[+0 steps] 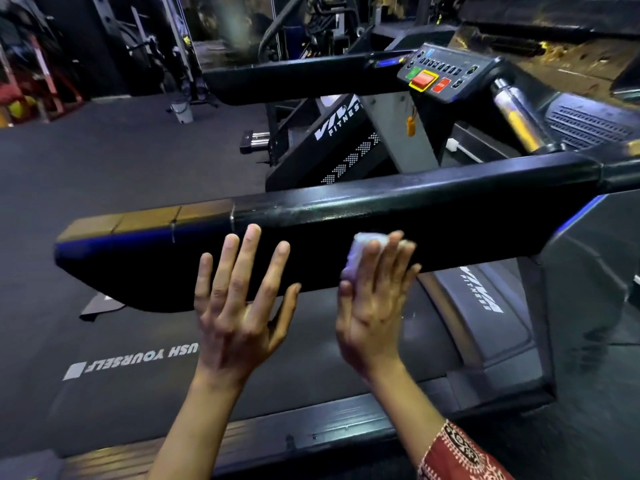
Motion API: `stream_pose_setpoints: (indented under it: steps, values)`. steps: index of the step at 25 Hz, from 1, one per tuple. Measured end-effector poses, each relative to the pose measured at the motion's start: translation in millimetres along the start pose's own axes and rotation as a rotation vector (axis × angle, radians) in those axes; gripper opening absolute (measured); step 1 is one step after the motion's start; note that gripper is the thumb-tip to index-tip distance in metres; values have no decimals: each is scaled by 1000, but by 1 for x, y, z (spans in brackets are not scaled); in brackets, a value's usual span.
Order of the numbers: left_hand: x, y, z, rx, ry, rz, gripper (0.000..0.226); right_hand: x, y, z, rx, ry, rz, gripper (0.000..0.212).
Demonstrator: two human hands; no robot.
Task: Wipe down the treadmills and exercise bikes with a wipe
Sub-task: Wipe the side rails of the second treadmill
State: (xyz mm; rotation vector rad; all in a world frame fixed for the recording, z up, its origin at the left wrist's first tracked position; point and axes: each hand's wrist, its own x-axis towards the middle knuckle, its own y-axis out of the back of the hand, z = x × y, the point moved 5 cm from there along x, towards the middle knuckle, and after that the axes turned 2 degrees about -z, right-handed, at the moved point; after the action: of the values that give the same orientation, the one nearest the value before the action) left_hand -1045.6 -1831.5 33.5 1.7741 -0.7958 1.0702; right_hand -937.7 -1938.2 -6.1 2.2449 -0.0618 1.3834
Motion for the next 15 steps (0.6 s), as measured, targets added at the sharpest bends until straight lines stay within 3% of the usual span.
stream_pose_setpoints:
  steps: [3, 4, 8, 12, 15]
  values:
    - [-5, 6, -15, 2, 1, 5, 57, 18, -10, -29, -55, 188, -13, 57]
    - [-7, 8, -22, 4, 8, 8, 57, 34, -7, -29, -98, 199, 9, 56]
    - [-18, 19, -49, 17, 40, 33, 57, 31, 1, -18, -57, -38, 70, 55]
    - [-26, 28, -77, 34, 64, 40, 56, 9, -29, -69, -62, 207, -23, 55]
    - [-30, 34, -96, 33, 94, 49, 56, 43, -25, -89, -138, 191, 53, 52]
